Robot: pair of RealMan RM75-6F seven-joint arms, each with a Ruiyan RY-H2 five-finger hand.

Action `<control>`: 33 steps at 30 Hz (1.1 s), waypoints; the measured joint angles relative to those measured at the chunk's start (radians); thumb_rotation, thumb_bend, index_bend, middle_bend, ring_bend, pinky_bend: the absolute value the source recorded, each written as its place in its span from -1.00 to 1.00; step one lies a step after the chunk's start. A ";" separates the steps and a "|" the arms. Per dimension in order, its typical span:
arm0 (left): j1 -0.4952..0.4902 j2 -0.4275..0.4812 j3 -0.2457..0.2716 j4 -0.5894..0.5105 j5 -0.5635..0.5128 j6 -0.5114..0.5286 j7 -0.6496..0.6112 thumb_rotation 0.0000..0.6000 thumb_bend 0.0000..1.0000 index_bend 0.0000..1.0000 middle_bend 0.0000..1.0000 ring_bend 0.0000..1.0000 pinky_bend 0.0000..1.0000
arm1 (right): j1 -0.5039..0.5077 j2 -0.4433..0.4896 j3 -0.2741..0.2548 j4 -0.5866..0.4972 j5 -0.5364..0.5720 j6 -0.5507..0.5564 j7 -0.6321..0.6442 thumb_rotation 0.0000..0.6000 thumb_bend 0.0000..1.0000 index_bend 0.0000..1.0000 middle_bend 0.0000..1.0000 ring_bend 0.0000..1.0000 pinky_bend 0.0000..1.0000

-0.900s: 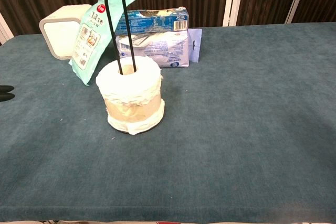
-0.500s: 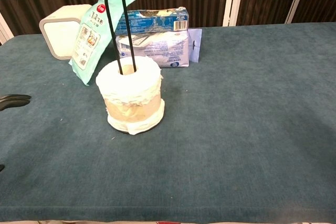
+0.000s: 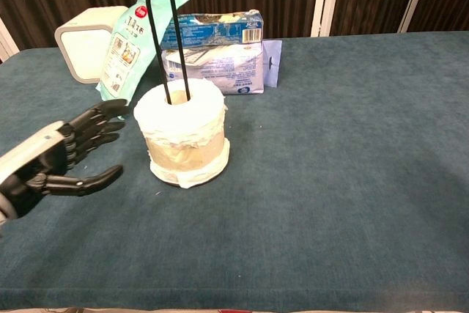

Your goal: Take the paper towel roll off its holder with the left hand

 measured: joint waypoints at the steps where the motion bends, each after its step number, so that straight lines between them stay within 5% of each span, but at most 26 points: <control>1: -0.005 -0.008 -0.007 -0.003 -0.011 -0.012 0.004 1.00 -0.31 -1.00 -1.00 -1.00 -1.00 | 0.000 0.000 0.001 0.000 0.003 0.001 0.002 1.00 -0.87 -1.00 -1.00 -1.00 -1.00; 11: -0.049 -0.049 -0.085 -0.071 -0.133 -0.126 0.047 1.00 -0.31 -1.00 -1.00 -1.00 -1.00 | 0.001 -0.006 0.009 0.025 0.000 0.026 0.039 1.00 -0.87 -1.00 -1.00 -1.00 -1.00; 26: -0.090 -0.173 -0.211 -0.086 -0.309 -0.180 0.309 1.00 -0.31 -1.00 -1.00 -1.00 -0.99 | 0.000 0.011 0.007 0.016 0.011 0.027 0.054 1.00 -0.87 -1.00 -1.00 -1.00 -1.00; 33: -0.115 -0.197 -0.280 -0.126 -0.399 -0.215 0.382 1.00 -0.32 -1.00 -1.00 -1.00 -0.79 | 0.000 0.016 0.009 0.021 0.013 0.034 0.073 1.00 -0.87 -1.00 -1.00 -1.00 -1.00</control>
